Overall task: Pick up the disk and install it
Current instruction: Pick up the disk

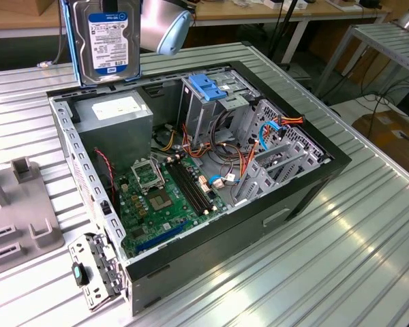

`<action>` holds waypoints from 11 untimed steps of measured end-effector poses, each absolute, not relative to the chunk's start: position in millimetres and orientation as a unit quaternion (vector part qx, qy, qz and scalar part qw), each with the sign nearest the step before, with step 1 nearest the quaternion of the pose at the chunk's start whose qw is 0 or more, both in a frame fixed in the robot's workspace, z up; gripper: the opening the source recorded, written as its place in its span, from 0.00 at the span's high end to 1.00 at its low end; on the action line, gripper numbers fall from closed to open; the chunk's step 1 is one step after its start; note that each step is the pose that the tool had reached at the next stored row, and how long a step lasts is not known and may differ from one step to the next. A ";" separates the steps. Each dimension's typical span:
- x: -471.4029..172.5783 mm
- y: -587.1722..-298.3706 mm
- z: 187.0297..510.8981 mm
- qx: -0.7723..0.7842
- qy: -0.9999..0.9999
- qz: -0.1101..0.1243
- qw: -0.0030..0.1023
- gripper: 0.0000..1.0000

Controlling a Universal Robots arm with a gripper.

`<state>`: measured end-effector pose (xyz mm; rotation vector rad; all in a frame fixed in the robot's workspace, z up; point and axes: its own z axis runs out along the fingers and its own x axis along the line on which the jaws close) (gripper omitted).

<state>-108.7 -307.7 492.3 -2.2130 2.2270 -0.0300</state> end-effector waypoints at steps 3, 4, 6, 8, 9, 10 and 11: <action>-107.4 -307.7 492.3 -0.705 0.709 -0.010 0.001 0.65; -107.3 -307.7 492.3 -0.705 0.709 -0.010 0.001 0.65; -106.8 -307.7 492.3 -0.705 0.709 -0.010 0.001 0.65; -106.2 -307.7 492.3 -0.705 0.709 -0.010 0.001 0.65; -106.0 -307.7 492.3 -0.705 0.709 -0.010 0.001 0.65; -106.0 -307.7 492.3 -0.705 0.709 -0.010 0.001 0.65; -105.8 -307.7 492.3 -0.705 0.709 -0.010 0.001 0.65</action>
